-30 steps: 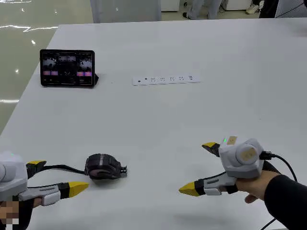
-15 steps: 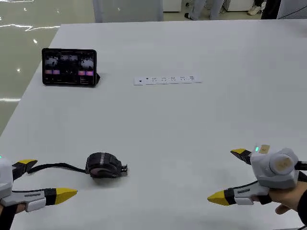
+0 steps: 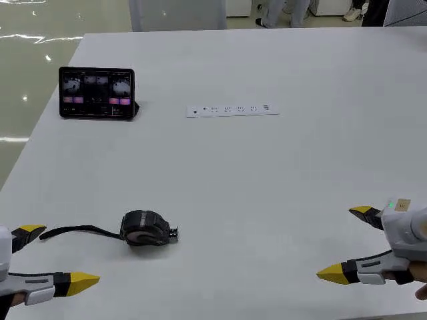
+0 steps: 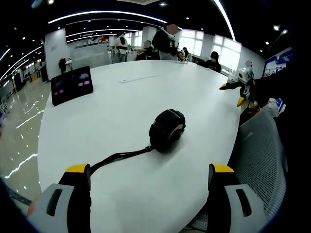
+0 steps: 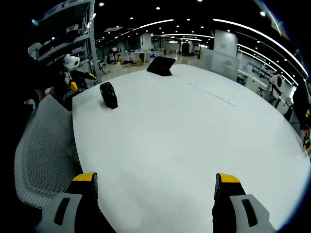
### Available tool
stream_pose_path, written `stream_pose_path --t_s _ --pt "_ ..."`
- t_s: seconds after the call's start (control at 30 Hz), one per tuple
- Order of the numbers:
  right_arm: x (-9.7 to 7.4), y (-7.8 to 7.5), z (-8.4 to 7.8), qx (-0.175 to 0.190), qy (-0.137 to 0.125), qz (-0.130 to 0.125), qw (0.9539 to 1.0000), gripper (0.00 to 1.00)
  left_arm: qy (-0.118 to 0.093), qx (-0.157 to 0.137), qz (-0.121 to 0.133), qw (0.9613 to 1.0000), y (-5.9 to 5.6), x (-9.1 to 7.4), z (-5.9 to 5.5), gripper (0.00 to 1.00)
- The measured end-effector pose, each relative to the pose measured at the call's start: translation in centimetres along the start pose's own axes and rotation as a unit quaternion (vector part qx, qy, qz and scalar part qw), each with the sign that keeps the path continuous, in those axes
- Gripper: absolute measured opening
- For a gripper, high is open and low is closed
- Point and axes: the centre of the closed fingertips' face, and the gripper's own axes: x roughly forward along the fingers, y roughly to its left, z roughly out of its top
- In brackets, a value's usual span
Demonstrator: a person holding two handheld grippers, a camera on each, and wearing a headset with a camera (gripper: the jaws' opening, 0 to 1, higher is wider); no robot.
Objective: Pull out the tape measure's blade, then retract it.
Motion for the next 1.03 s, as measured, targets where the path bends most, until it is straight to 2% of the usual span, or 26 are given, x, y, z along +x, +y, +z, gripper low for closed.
stream_pose_path --t_s 0.27,0.37,0.4,0.53,1.03 --pt "-0.3 0.3 0.1 0.003 -0.002 -0.001 1.0 0.99 0.003 -0.008 -0.001 1.0 0.1 0.2 -0.1 0.99" --pt "-0.5 0.5 0.0 0.001 0.0 -0.001 1.0 0.99 -0.001 -0.008 0.001 1.0 0.2 0.3 0.2 0.99" --pt "-0.5 0.4 -0.1 0.001 0.0 -0.001 1.0 0.99 -0.005 -0.017 -0.003 0.9998 0.2 0.3 0.3 0.99" --pt "-0.9 -0.2 -0.5 0.005 0.001 -0.005 1.0 0.99 -0.003 -0.015 0.0 0.9999 0.3 0.3 0.2 0.99" --pt "-1.3 -0.3 -0.5 0.015 -0.002 -0.012 0.9998 0.99 -0.002 -0.009 0.0 1.0 0.7 0.2 0.6 0.99"
